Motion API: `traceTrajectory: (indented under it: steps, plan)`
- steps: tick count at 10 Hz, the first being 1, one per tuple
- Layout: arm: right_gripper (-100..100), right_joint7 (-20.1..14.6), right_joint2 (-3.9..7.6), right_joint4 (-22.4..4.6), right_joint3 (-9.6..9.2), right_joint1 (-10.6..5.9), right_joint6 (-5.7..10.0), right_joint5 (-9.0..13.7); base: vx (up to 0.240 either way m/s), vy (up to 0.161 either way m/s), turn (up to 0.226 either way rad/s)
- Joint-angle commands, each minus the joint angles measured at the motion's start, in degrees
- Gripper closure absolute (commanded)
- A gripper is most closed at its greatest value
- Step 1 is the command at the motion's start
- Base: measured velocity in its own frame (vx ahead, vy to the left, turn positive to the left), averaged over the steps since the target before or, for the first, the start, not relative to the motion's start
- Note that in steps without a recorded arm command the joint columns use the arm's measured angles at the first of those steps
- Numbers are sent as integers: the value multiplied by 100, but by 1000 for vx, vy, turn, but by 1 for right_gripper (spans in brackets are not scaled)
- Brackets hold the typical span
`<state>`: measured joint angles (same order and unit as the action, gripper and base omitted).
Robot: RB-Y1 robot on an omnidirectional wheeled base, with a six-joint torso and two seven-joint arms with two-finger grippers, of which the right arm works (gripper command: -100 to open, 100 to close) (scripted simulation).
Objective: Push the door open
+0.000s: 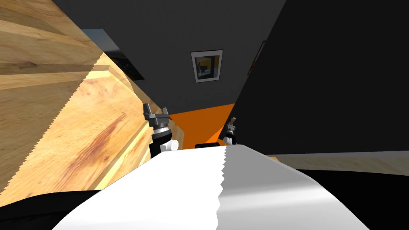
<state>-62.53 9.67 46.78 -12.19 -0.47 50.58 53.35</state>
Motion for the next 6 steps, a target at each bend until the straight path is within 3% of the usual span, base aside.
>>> traceTrajectory:
  steps: [1,6]
  plan:
    - [100,-26,65,-61,107,-25,67,54,220,-7,-42]
    - [100,31,116,-157,425,-30,151,256,199,-19,-49]
